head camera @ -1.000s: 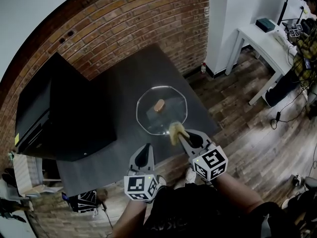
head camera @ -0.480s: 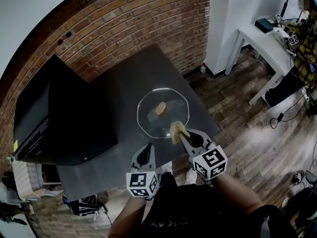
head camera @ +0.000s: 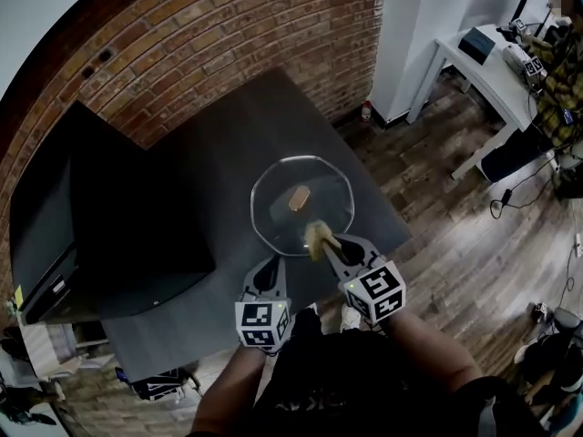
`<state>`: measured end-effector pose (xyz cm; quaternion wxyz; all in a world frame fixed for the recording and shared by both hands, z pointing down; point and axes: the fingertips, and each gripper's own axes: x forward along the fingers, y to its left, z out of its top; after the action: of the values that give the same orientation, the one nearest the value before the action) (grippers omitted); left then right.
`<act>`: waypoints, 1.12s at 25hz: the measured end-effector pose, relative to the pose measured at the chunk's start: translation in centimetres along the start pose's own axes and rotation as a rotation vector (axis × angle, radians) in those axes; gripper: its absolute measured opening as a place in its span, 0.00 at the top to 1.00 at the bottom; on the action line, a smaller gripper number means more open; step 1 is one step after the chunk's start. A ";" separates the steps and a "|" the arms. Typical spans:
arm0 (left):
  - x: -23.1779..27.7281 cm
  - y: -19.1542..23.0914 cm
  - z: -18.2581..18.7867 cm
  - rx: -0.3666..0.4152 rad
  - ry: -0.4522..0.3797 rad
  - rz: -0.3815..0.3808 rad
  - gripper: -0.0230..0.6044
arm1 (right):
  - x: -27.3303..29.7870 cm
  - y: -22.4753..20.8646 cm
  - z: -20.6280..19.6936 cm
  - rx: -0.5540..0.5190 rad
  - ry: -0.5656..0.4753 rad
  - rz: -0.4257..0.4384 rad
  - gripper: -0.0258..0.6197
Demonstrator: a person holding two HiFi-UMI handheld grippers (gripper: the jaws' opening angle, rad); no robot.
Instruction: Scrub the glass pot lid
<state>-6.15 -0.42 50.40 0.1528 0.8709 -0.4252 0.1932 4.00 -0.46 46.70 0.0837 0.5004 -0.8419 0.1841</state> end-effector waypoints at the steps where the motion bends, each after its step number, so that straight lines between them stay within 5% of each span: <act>1: 0.5 0.4 -0.2 0.001 0.008 -0.005 0.91 | 0.7 0.0 -0.3 -0.005 0.016 0.001 0.89; 21: 9.3 5.4 -8.5 0.007 0.229 -0.043 0.91 | 11.3 -0.4 -11.2 -0.082 0.437 -0.018 0.89; 28: 9.8 6.2 -10.0 -0.013 0.276 -0.048 0.91 | 13.0 0.4 -12.5 -0.139 0.512 -0.014 0.88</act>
<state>-7.61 -6.46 64.42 0.2198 0.8452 -0.3803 0.3046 -3.24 -5.93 62.34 0.3294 0.4362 -0.8004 0.2461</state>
